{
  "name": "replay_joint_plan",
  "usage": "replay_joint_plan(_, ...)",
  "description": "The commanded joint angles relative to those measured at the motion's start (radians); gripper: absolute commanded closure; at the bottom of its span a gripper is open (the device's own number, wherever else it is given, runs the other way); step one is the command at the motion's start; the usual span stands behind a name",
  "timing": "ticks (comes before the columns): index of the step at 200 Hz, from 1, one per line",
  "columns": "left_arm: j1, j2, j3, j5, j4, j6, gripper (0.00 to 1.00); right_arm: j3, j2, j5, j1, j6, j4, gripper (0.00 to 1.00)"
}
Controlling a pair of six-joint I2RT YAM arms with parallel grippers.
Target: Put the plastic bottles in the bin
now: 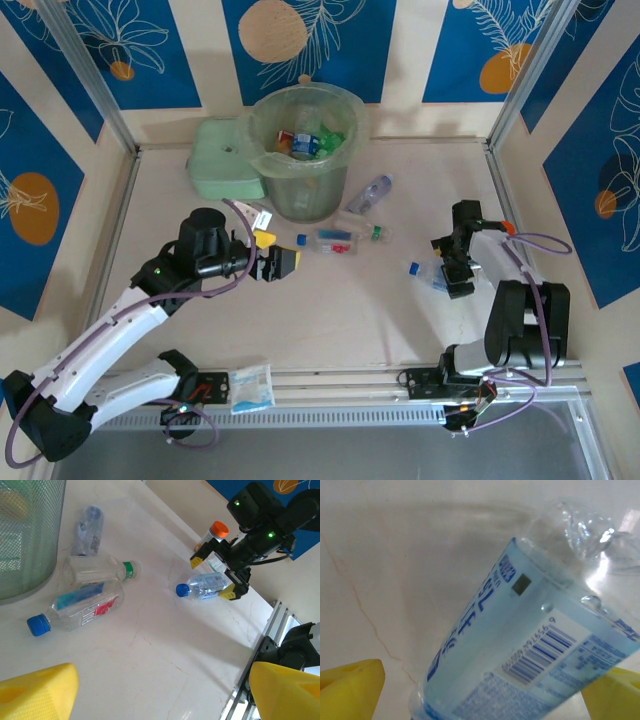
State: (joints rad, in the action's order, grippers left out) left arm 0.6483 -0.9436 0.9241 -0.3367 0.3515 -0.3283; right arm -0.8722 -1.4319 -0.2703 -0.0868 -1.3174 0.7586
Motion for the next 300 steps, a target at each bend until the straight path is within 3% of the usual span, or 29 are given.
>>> replay_joint_plan(1, 0.011, 0.017, -0.007, -0.006, 0.002, -0.013, 0.13, -0.021, -0.038, -0.012, 0.001, -0.021, -0.007, 0.02)
replay_joint_plan(90, 0.031, -0.028, -0.008, 0.056, 0.049, 0.001, 0.15, -0.002, -0.131, -0.074, 0.069, 0.124, -0.067, 0.18)
replay_joint_plan(142, 0.034, -0.064, -0.001, 0.097, 0.066, -0.005, 0.17, 0.013, -0.123, -0.114, 0.129, 0.208, -0.077, 0.34)
replay_joint_plan(227, 0.036, -0.066, 0.001, 0.151, 0.086, -0.027, 0.19, 0.024, 0.088, -0.156, 0.25, 0.343, -0.041, 0.43)
replay_joint_plan(268, 0.035, -0.066, -0.013, 0.193, 0.092, -0.049, 0.2, 0.038, 0.243, -0.161, 0.362, 0.398, -0.01, 0.43)
replay_joint_plan(300, 0.036, -0.064, -0.016, 0.234, 0.092, -0.077, 0.2, -0.04, 0.35, -0.15, 0.424, 0.472, -0.008, 0.44)
